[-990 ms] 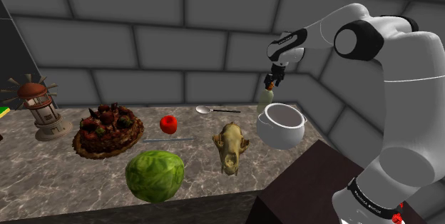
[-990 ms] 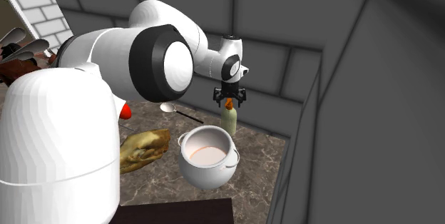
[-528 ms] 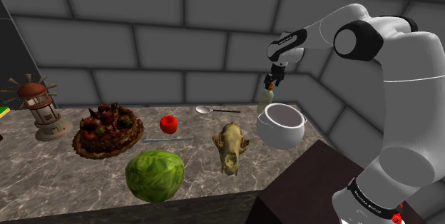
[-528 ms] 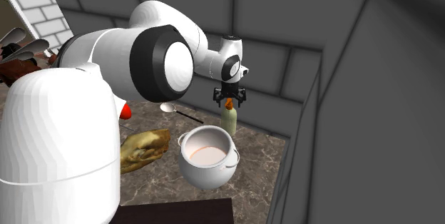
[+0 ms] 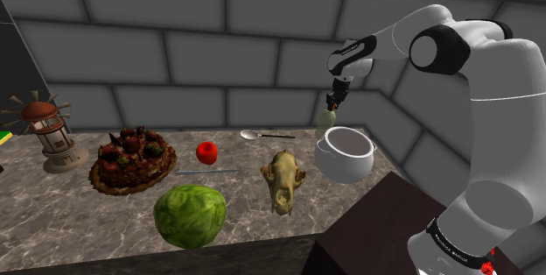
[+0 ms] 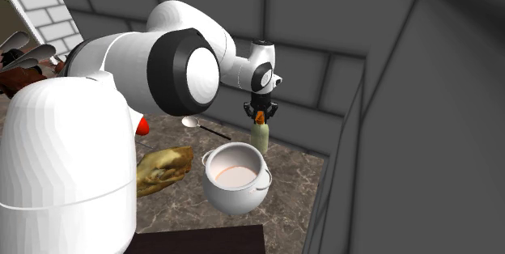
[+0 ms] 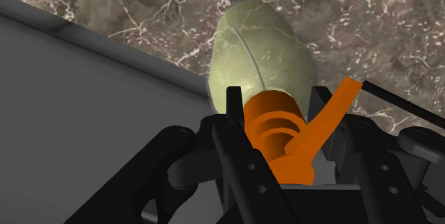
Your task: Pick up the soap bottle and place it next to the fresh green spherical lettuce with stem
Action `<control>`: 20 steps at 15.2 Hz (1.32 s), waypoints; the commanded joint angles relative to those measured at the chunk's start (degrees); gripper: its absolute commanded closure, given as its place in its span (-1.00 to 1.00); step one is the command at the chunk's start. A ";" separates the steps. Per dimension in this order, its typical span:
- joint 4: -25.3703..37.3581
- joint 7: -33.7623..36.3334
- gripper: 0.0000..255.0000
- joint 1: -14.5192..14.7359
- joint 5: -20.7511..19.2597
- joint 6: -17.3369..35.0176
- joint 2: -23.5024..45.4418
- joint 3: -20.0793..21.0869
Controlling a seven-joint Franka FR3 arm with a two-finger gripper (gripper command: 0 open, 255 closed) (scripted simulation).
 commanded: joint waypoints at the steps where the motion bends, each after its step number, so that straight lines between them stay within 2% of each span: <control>1: -0.02 0.00 1.00 0.00 -0.01 0.00 0.01 -0.01; 20: 4.08 1.71 1.00 0.88 -2.65 -10.55 -6.69 -1.60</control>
